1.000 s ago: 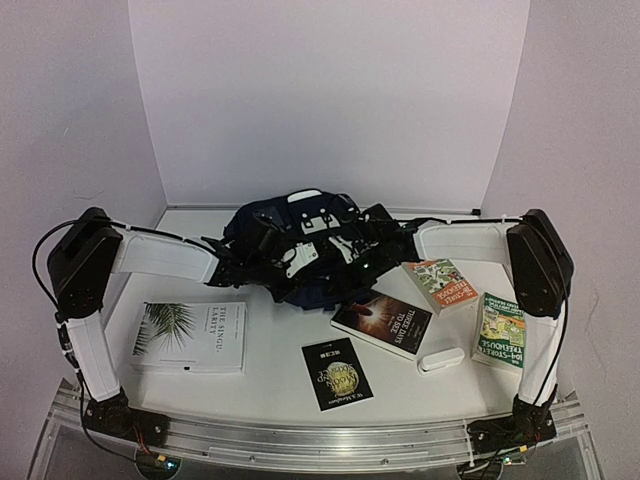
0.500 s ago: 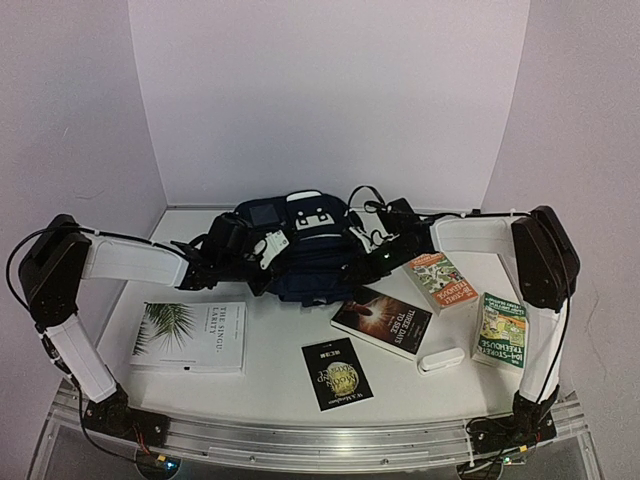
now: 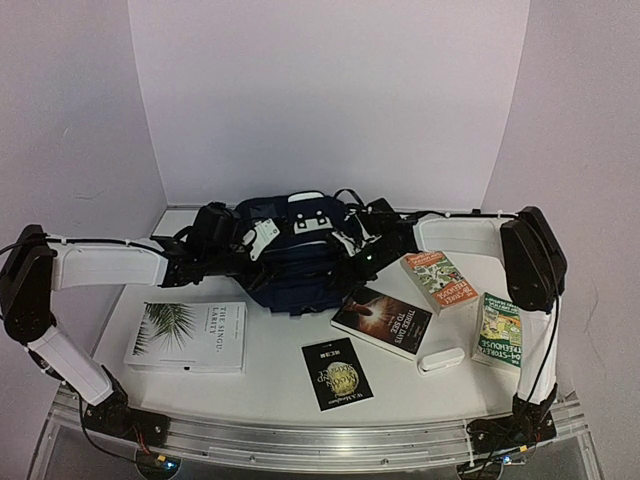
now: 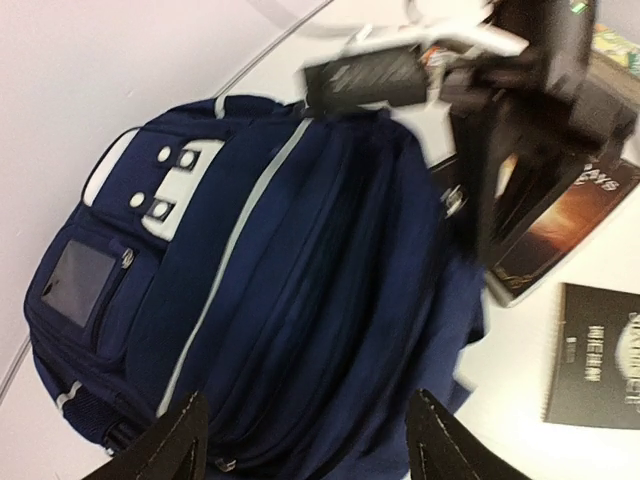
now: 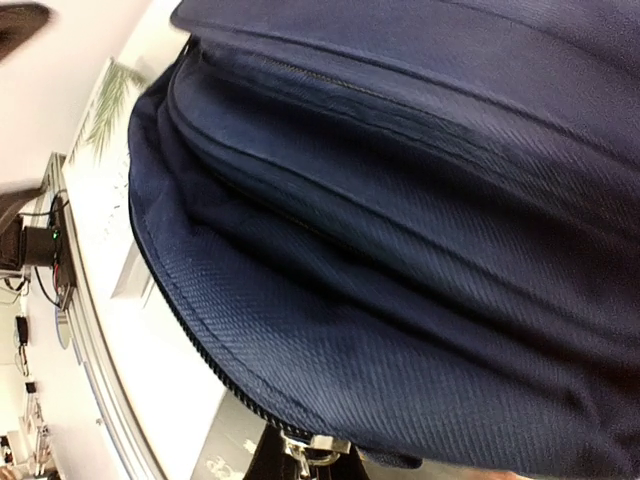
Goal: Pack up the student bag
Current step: Unzip the student bag at the center of the board.
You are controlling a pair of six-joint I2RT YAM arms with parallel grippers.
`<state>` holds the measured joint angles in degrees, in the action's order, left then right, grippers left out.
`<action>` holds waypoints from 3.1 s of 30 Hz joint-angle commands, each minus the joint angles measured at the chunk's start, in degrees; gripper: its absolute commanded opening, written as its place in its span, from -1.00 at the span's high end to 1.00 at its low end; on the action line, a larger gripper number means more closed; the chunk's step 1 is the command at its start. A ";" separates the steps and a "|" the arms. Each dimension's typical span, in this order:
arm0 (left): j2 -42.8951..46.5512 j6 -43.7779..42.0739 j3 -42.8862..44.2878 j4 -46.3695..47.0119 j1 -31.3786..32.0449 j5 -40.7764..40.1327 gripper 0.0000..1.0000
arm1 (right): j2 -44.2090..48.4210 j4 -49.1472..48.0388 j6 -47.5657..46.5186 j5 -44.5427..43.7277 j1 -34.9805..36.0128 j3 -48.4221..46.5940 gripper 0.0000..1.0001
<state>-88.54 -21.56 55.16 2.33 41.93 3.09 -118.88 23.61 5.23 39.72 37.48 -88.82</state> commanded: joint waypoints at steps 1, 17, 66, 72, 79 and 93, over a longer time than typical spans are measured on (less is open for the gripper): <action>1.59 -1.95 3.14 -6.15 2.68 2.16 -0.39 | -1.53 -0.41 1.38 0.06 2.56 -5.77 1.00; -9.42 -6.35 12.28 -11.72 4.56 -3.07 -0.15 | -0.47 -0.42 1.61 0.18 4.26 -5.84 1.00; 7.55 -3.14 -3.51 8.55 -8.01 -5.98 1.00 | -7.96 0.65 -10.24 -10.83 -17.75 -5.79 1.00; 1.26 -1.86 -0.10 10.52 -10.88 -7.52 1.00 | -5.46 0.39 -9.27 -11.08 -18.28 -3.80 1.00; -0.48 -0.82 1.93 12.89 -13.90 -5.82 1.00 | -7.99 0.12 -7.11 -10.76 -23.11 -4.81 1.00; -6.88 5.78 13.62 1.11 -13.65 4.09 0.52 | -6.13 -0.24 -5.67 -9.90 -21.52 -4.70 0.24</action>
<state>-95.26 -21.28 63.37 7.67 30.68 10.07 -126.98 21.49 -1.51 35.44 18.60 -93.14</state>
